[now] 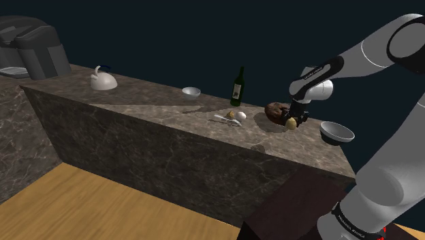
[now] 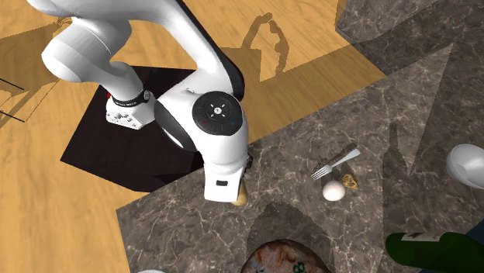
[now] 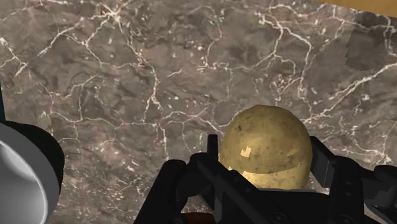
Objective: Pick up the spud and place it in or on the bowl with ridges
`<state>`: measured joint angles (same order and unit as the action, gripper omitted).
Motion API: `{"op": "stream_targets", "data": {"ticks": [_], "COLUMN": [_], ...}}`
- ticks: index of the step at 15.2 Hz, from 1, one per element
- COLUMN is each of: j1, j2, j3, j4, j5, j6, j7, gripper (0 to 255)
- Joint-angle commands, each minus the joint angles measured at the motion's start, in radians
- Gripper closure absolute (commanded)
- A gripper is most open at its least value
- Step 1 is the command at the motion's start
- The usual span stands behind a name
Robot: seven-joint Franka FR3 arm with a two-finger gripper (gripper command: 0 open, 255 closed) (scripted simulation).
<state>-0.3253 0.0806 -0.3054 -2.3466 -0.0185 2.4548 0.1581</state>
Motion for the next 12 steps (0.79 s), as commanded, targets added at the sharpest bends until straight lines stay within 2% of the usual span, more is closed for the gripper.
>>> {"op": "stream_targets", "data": {"ticks": [1,9,12], "j1": [0.000,0.003,-0.035], "j2": [-0.022,-0.094,-0.078], "j3": [-0.002,-0.002,-0.041], "j4": [0.004,0.038,0.056], "j5": [-0.010,-0.037,-0.026], "j6": [-0.025,-0.128,-0.128], "j7": [0.005,0.022,-0.062], "gripper": [255,255,255]}}
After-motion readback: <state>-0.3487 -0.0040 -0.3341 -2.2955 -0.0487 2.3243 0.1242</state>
